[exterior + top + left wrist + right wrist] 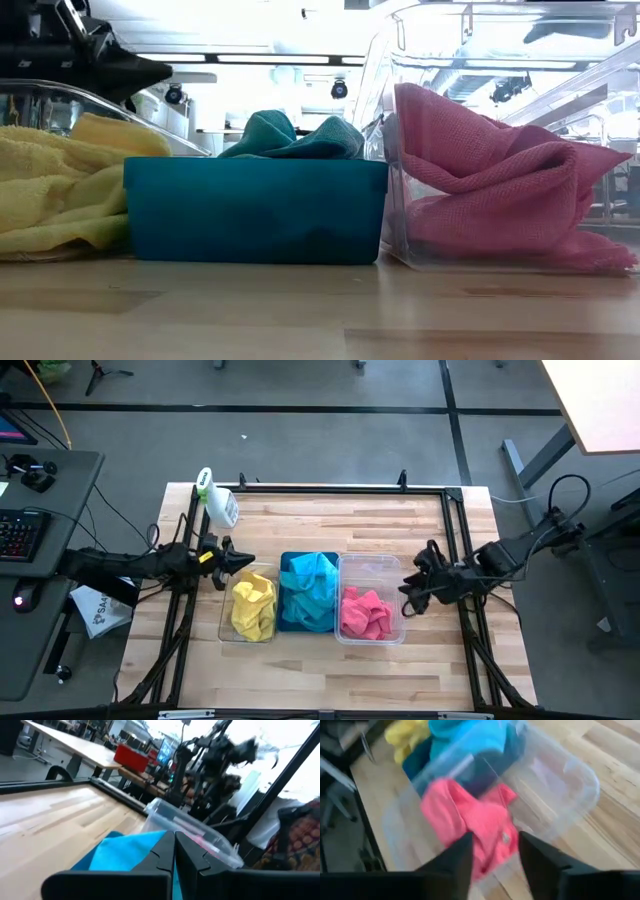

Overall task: Sort microfiber towel by color & place in baskets
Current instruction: Return to Home Position

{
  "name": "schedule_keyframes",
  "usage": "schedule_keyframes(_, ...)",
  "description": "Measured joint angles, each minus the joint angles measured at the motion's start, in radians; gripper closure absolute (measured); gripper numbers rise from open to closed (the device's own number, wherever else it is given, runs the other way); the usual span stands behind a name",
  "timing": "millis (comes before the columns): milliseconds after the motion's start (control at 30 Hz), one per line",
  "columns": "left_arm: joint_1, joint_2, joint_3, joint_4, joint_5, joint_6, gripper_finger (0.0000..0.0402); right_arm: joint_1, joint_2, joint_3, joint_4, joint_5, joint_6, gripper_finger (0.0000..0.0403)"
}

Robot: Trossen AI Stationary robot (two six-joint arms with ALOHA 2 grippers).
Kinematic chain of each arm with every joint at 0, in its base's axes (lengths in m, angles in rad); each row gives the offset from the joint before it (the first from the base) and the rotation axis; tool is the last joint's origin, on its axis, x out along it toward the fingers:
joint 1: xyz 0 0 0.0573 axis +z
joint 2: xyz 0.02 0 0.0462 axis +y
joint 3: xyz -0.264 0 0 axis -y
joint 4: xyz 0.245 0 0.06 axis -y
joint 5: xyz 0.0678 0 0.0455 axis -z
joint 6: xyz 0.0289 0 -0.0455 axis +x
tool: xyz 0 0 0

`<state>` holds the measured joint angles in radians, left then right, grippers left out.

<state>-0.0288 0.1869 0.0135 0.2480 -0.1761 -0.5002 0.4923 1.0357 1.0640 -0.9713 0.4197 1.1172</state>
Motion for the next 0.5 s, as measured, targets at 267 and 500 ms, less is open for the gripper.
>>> schedule_keyframes(267, 0.0, -0.002, 0.001, 0.012, 0.0, -0.049, 0.0401, 0.174, -0.227, -0.212, 0.09, 0.071, -0.007, 0.0393)
schedule_keyframes(500, 0.0, -0.002, 0.001, 0.005, 0.01, -0.048, 0.0401, 0.091, -0.515, -0.446, 0.51, 0.208, -0.387, 0.04)
